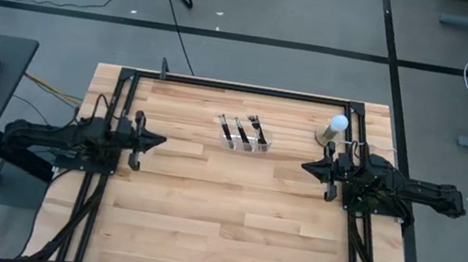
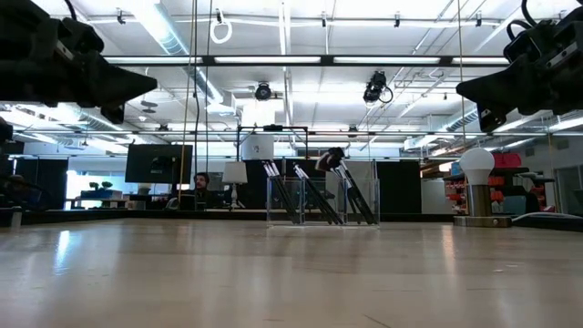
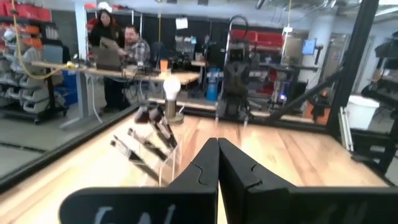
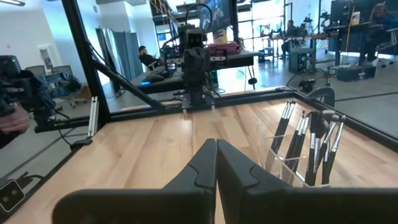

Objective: Put items in baskets/containers
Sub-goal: Return to Home Position

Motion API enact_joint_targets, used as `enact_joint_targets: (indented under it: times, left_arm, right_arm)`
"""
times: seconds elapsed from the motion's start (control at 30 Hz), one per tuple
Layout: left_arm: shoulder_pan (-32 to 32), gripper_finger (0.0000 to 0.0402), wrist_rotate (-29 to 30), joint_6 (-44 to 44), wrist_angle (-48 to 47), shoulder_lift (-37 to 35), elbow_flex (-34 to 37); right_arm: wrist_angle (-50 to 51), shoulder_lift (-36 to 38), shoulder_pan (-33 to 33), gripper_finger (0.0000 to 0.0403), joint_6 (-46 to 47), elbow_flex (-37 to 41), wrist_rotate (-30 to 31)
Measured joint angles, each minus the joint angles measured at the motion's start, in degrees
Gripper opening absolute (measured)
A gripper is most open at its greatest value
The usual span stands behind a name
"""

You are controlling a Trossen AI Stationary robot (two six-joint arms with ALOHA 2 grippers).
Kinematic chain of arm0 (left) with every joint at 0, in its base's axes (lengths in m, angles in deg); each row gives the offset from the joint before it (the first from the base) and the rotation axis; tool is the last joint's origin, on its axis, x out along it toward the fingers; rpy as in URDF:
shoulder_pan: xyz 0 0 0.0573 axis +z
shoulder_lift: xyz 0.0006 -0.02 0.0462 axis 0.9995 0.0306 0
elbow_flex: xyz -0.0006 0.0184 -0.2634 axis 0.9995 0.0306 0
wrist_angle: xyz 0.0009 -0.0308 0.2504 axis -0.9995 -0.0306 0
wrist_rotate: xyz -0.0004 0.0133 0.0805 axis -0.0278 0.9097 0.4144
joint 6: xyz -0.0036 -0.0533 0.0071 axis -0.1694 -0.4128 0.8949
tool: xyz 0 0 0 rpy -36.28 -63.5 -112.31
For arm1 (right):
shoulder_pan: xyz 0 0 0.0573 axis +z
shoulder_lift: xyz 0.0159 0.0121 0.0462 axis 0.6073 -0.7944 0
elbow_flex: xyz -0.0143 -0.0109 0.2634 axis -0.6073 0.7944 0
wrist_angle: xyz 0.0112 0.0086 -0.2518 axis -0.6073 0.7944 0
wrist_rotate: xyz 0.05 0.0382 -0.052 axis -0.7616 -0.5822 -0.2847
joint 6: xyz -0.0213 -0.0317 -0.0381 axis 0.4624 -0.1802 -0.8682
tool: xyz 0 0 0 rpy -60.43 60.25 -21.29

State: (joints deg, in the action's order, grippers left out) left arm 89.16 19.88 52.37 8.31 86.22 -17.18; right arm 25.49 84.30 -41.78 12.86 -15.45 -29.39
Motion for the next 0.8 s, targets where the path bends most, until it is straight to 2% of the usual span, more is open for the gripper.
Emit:
enact_joint_targets:
  times: [0.33,0.6,0.8]
  left_arm:
    - [0.3,0.0003,-1.7,1.9,-2.6,0.1,-0.1]
    - [0.3,0.0021,-7.6,2.0,-3.8,0.1,-0.1]
    - [0.3,0.0024,-7.3,1.4,-3.8,1.6,-0.1]
  right_arm:
    - [0.0,0.0,0.0,0.0013,0.0,0.0,0.0]
    - [0.0,0.0,0.0,0.0013,0.0,0.0,0.0]
    - [0.0,0.0,0.0,0.0013,0.0,0.0,0.0]
